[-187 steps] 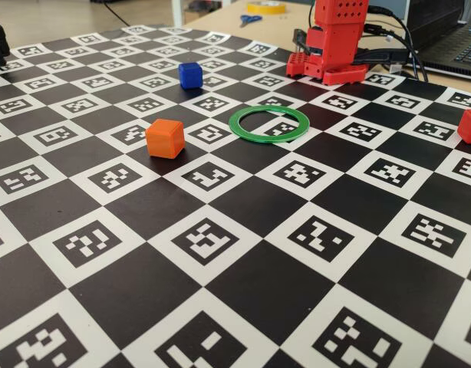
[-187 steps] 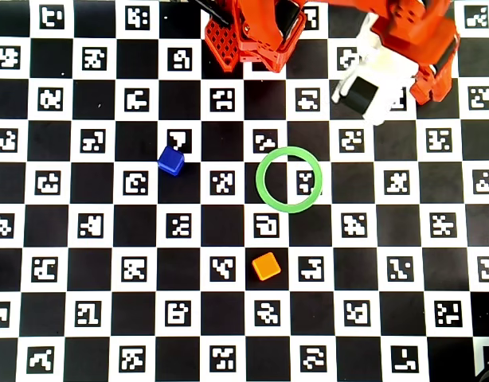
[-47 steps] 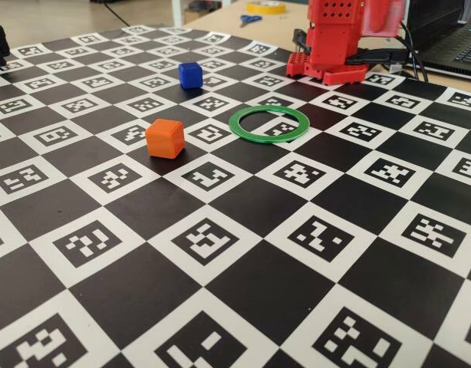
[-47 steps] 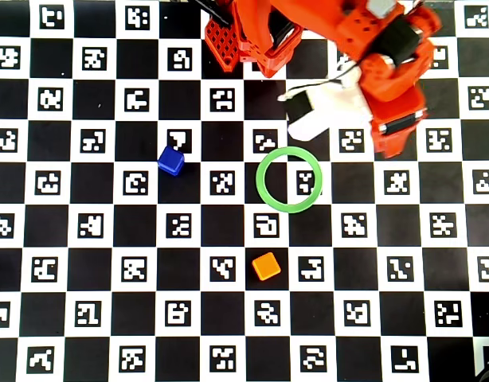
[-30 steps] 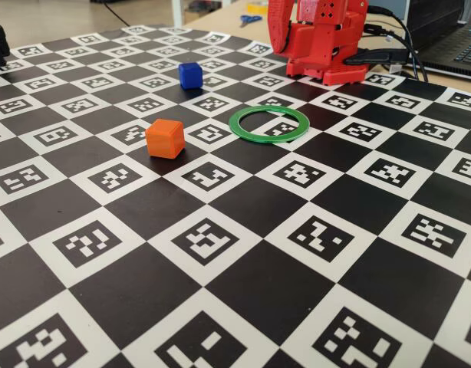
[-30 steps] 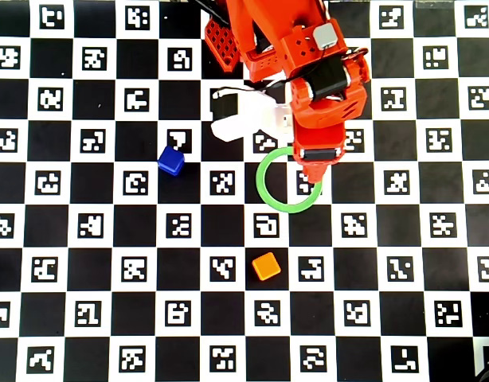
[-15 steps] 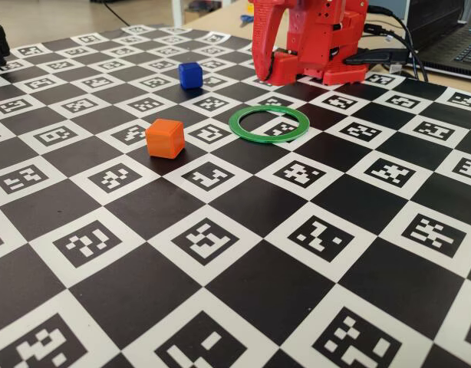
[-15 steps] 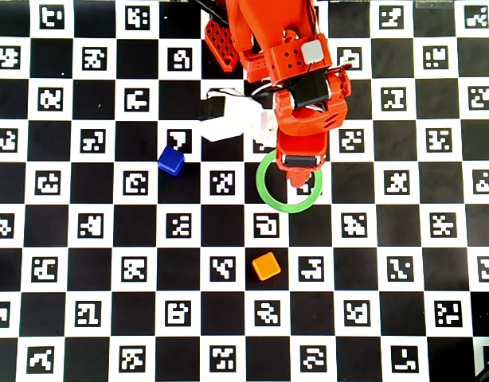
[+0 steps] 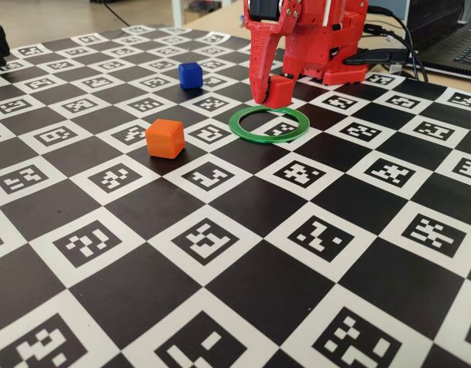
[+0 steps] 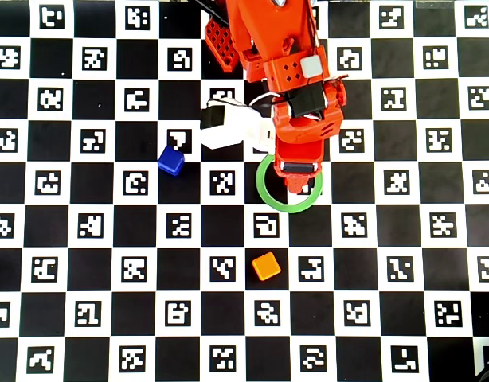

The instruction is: Grab the red cube then put it in the green circle then put the blue cube on top and finally the orange cube on top

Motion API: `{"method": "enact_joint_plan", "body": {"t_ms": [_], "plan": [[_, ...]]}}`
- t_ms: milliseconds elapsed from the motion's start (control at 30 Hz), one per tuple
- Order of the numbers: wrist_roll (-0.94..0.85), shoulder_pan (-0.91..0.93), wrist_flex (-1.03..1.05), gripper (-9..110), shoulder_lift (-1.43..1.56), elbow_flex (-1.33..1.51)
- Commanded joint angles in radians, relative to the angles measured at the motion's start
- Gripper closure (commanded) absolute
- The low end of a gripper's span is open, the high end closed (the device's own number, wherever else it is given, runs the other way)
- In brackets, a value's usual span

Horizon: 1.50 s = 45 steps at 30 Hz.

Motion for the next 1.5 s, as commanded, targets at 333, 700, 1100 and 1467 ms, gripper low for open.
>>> {"method": "enact_joint_plan", "body": {"t_ms": [333,700,1100,1467], "plan": [[-0.038,0.020,-0.071,86,-0.094,0.006],[-0.026,0.021,-0.087,84,-0.127,0.006],[0.003,0.023,-0.051,58,-0.120,0.000],[0.014,0.025,0.041,52,-0.087,-0.075]]}}
